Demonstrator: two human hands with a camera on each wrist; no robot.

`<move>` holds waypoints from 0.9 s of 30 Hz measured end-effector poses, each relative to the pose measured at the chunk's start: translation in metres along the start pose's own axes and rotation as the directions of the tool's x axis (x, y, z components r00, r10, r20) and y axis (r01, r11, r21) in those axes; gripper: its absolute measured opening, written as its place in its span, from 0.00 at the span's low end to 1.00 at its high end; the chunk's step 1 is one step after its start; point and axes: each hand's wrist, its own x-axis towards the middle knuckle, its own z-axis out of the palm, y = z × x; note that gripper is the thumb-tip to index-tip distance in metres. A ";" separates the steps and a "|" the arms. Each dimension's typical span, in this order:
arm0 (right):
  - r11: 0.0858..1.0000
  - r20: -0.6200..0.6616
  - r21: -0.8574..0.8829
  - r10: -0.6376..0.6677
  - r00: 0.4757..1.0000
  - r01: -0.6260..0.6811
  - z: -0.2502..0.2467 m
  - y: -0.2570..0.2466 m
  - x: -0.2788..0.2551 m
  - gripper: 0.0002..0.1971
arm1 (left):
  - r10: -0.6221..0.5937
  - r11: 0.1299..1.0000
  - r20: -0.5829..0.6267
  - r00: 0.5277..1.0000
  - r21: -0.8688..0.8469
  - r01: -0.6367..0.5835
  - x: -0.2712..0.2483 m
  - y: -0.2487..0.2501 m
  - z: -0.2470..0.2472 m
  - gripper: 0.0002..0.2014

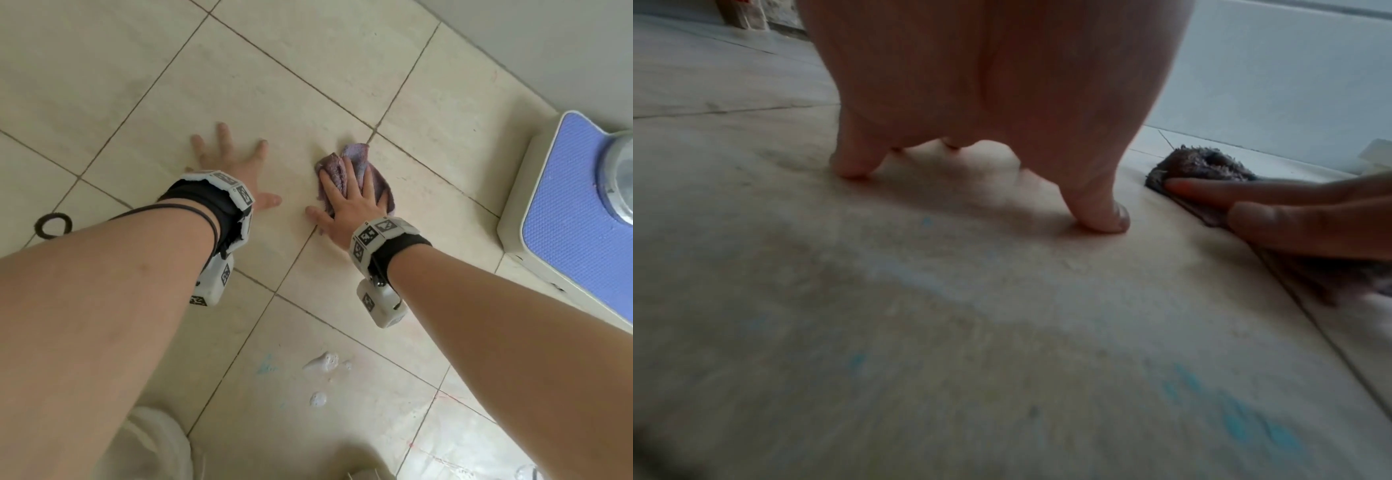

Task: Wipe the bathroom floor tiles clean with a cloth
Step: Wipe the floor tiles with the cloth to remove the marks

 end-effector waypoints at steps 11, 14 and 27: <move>0.977 -0.080 0.160 0.152 0.985 -0.138 -0.003 -0.090 0.029 0.38 | -0.082 0.974 0.058 0.995 -0.205 0.092 -0.062 -0.064 0.049 0.46; 0.973 -0.091 0.178 0.167 0.982 -0.149 0.000 -0.088 0.032 0.38 | -0.125 0.963 0.067 0.990 -0.232 0.137 -0.068 -0.078 0.057 0.47; 0.968 -0.059 0.203 0.162 0.985 -0.147 -0.006 -0.087 0.029 0.38 | -0.142 0.969 0.107 0.984 -0.188 0.160 -0.053 -0.071 0.031 0.55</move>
